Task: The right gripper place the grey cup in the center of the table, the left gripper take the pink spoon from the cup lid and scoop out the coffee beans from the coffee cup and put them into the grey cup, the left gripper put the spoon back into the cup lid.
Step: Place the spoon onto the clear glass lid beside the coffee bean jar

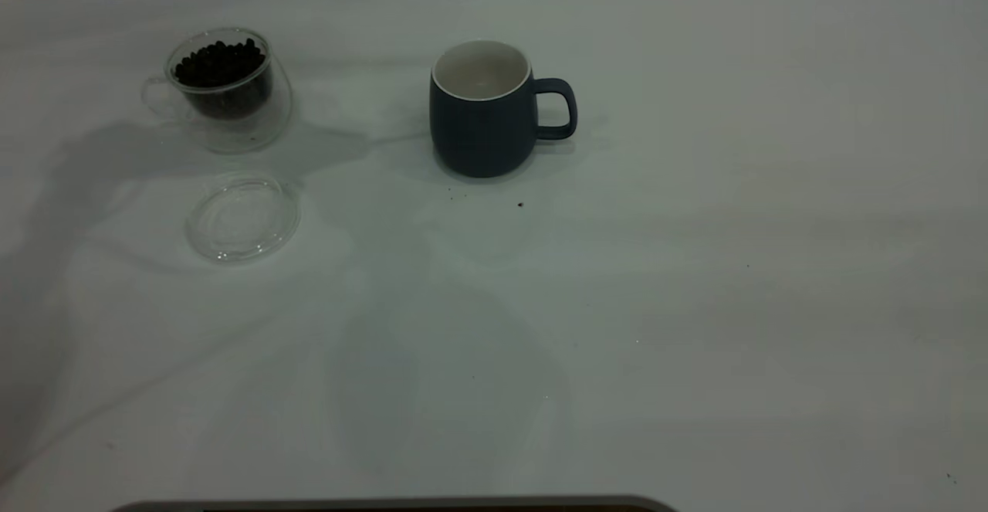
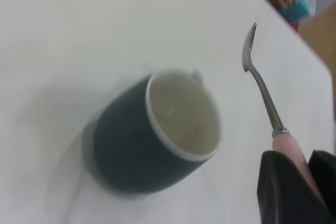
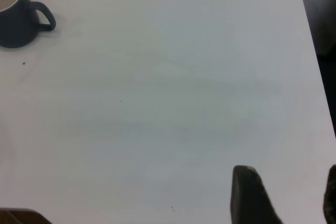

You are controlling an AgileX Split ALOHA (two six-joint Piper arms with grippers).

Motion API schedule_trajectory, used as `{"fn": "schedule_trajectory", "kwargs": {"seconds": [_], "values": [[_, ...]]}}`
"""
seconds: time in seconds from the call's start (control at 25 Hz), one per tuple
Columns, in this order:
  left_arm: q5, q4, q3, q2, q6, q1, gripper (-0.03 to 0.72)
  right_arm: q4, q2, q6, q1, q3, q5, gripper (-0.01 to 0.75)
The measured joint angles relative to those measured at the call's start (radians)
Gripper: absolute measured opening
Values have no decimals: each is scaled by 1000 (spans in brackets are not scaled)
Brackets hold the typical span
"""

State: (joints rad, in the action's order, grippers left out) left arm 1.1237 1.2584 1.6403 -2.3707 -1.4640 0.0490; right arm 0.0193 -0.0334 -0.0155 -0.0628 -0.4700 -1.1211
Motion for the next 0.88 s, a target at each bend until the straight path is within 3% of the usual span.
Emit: {"fn": "schedule_trajectory", "kwargs": {"seconds": [0.32,0.6,0.72,0.88], "values": [[46,-197,0,252,475,24,115,0,0,0,0,0,0,374],[46,-363,-65,462,688,56,115,0,0,0,0,0,0,374],[46,-339,-229,493,643,133,115,0,0,0,0,0,0,374],[20,-304,-436,439,547,304,115,0,0,0,0,0,0,374]]}}
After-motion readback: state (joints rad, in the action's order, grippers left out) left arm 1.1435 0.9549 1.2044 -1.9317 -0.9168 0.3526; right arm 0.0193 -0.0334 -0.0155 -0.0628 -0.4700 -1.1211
